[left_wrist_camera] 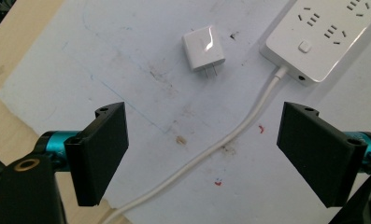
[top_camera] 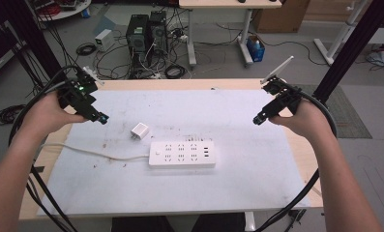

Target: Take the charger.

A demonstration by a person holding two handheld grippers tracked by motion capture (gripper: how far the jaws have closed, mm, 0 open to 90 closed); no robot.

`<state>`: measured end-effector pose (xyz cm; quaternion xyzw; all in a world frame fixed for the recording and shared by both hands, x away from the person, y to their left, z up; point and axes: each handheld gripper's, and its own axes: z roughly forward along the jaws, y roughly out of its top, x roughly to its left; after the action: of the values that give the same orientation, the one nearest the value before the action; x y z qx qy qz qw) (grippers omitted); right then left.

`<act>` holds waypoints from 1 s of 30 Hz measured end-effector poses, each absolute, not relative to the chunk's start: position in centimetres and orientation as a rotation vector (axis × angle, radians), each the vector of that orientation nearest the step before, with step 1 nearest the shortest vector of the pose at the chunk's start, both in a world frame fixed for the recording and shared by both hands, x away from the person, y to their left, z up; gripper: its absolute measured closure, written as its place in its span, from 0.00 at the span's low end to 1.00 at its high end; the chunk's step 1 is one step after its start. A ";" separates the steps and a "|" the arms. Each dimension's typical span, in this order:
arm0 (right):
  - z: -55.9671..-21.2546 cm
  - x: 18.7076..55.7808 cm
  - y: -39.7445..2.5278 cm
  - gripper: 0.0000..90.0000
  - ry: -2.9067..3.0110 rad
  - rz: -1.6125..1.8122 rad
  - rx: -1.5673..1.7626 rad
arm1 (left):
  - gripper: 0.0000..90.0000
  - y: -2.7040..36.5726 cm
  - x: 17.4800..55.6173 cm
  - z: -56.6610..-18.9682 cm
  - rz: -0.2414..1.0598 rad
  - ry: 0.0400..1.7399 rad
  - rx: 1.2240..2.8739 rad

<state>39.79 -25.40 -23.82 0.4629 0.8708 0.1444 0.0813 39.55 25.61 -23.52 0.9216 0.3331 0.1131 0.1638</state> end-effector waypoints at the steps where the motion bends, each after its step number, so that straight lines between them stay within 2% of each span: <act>1: -23.8 39.8 -25.3 0.23 2.602 0.426 1.380 | 0.18 25.5 39.6 -23.6 0.327 0.959 2.624; 15: -24.1 39.9 -26.3 0.23 2.590 0.428 1.393 | 0.18 23.8 41.1 -25.5 0.297 1.059 2.594; 30: -25.2 40.6 -25.7 0.23 2.611 0.409 1.374 | 0.18 20.8 44.2 -30.8 0.211 1.216 2.580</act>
<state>40.63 -25.67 -25.23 0.4596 0.8737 0.1370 0.0813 44.21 20.82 -30.80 0.8931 0.4211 0.0732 0.1402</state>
